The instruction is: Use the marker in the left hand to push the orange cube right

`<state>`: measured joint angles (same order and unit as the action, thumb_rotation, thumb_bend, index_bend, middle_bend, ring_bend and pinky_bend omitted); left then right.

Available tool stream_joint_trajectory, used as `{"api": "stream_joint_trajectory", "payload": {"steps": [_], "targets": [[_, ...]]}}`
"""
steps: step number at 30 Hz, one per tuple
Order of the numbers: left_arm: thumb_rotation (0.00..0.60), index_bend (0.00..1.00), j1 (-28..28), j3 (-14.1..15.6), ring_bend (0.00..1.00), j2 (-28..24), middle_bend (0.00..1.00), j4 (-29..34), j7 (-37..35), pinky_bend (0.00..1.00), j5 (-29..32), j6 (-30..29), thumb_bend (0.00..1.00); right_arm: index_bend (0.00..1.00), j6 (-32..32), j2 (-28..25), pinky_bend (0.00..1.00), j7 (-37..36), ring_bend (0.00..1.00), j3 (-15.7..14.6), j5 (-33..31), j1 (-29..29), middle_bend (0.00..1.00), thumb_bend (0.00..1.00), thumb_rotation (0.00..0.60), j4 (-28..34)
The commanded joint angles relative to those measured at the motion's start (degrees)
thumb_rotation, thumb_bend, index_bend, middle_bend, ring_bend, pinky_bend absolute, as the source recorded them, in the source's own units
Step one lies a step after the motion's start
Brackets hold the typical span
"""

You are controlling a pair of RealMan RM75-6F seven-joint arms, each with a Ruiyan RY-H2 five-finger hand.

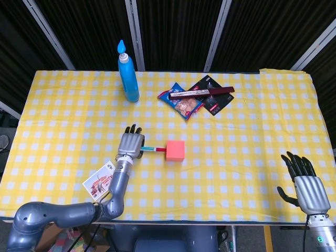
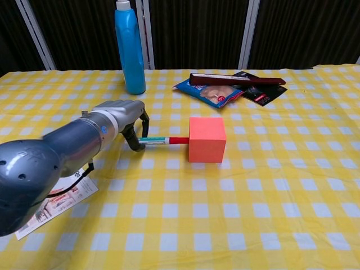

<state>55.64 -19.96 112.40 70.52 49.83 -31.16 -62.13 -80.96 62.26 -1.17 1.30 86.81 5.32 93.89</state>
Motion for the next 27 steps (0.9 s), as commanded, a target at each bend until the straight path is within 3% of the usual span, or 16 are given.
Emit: {"api": "stream_joint_trajectory", "payload": {"steps": [1, 11, 27], "targets": [[0.6, 0.59, 1.34, -1.08, 0.0, 1.44, 0.14, -0.81, 0.57, 0.11, 0.52, -0.07, 0.46, 0.0, -0.07, 0.01, 0.0, -0.01, 0.0, 0.0, 0.06, -0.02, 0.0, 0.38, 0.6, -0.02], [0.6, 0.59, 3.29, -2.13, 0.0, 2.74, 0.14, -0.47, 2.14, 0.11, 1.32, -0.7, 0.46, 0.0, -0.25, -0.09, 0.0, -0.12, 0.0, -0.05, 0.1, -0.16, 0.0, 0.38, 0.6, 0.0], [0.6, 0.59, 2.93, -1.29, 0.0, -1.05, 0.14, 3.82, 4.88, 0.11, 4.31, -0.9, 0.46, 0.0, -0.3, -0.01, 0.0, 0.09, 0.0, 0.03, -0.16, -0.28, 0.0, 0.38, 0.6, 0.25]]}}
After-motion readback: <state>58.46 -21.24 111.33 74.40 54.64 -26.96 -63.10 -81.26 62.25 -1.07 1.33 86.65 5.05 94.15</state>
